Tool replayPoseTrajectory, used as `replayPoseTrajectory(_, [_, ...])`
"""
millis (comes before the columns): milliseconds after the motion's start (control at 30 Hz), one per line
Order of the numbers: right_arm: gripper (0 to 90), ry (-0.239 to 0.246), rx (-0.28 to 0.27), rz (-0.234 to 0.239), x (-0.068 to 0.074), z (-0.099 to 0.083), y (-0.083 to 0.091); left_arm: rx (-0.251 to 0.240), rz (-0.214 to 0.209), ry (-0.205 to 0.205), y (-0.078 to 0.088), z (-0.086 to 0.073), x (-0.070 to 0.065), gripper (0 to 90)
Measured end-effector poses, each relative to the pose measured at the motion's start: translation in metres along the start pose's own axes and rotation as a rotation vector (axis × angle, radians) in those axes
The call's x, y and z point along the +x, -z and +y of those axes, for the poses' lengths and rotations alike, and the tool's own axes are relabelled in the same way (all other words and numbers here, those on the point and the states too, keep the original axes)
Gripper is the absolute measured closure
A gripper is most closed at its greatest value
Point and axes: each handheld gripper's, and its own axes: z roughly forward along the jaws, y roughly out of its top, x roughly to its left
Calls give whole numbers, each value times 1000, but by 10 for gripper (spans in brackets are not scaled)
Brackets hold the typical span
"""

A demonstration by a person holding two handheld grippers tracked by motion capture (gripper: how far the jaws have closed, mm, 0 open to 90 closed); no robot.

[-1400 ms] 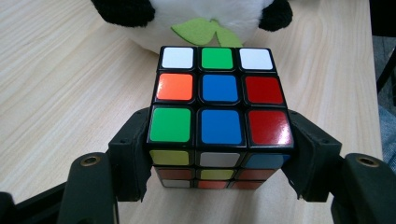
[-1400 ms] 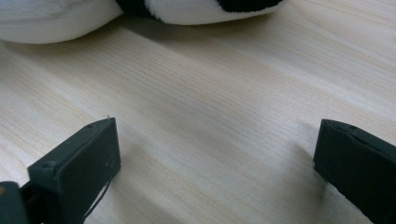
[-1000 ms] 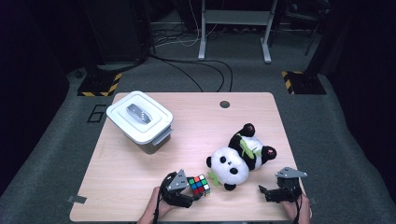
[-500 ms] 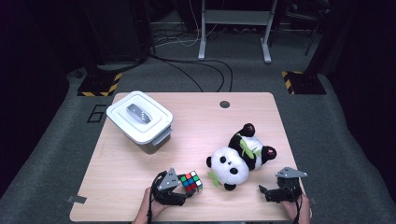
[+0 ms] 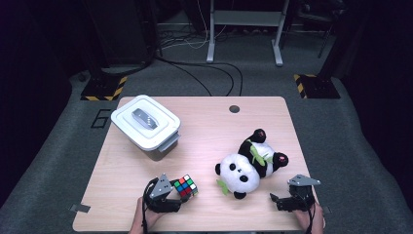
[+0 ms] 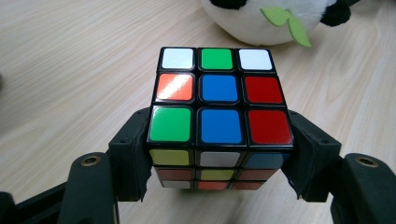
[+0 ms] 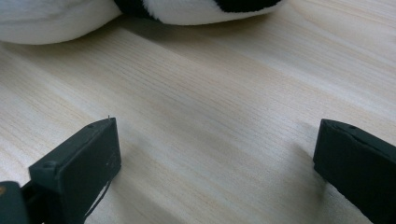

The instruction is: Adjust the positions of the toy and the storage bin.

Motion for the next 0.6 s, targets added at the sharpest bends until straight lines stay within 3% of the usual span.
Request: replayPoseTrajectory(600, [0,4,3,-3,0,0,0,7,113,65,29,-18,22,341])
